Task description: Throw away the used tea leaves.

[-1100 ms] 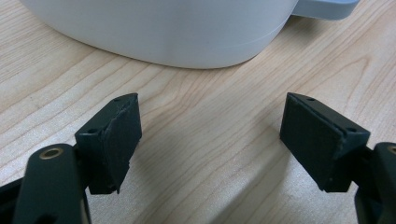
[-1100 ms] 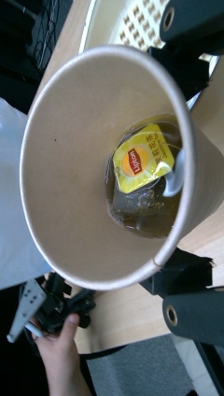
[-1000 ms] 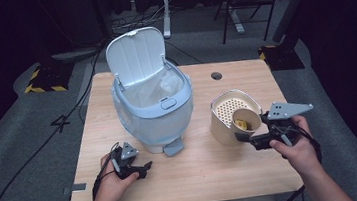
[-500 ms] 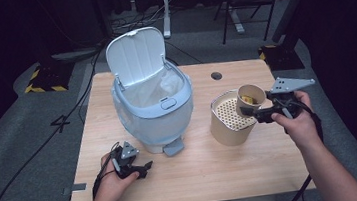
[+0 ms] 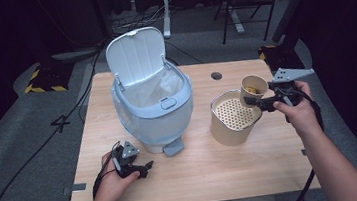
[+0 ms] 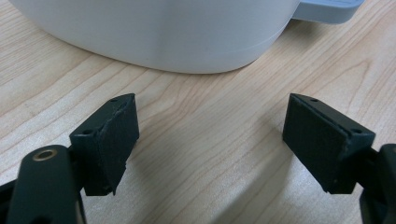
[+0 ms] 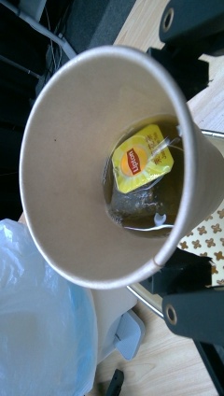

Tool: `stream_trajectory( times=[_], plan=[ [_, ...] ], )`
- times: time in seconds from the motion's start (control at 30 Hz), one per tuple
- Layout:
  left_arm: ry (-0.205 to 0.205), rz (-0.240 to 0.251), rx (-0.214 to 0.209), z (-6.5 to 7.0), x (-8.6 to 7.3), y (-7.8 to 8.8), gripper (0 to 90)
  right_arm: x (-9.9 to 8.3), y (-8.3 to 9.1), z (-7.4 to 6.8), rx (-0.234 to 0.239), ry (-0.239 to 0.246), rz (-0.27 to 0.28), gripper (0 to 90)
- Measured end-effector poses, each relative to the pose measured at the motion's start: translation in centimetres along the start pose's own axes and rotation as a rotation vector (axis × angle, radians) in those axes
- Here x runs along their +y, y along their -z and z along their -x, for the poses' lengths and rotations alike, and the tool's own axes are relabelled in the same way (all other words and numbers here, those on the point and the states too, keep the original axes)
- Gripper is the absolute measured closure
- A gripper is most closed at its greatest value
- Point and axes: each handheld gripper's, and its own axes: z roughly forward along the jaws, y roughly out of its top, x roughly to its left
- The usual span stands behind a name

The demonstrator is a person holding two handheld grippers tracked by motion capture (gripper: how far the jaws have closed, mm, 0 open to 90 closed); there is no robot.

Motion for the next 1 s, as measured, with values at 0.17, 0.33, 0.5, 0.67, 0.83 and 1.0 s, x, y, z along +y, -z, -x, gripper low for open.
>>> stream_trajectory(
  times=[0.17,0.33,0.5,0.67,0.83,1.0],
  plan=[
    [0.002,-0.002,0.002,0.0,0.1,0.0,18.5,0.0,0.2,0.0,-0.023,0.053,0.008,30.3],
    [0.005,-0.001,0.0,0.2,-0.1,0.0,18.6,0.0,0.2,-0.1,-0.08,0.131,0.004,30.3],
    [-0.001,-0.003,0.009,0.3,-0.3,0.3,18.6,-0.1,-0.3,-0.4,-0.176,0.292,-0.02,30.5],
    [0.007,0.0,0.004,0.5,-0.5,0.4,18.6,0.1,-0.7,-0.8,-0.256,0.449,-0.089,30.5],
    [0.009,0.001,0.005,0.5,-0.5,0.4,18.6,0.4,-1.2,-1.6,-0.363,0.613,-0.17,30.6],
    [0.008,0.001,0.004,0.5,-0.5,0.4,18.6,0.6,-1.7,-2.8,-0.463,0.774,-0.247,30.8]
  ],
)
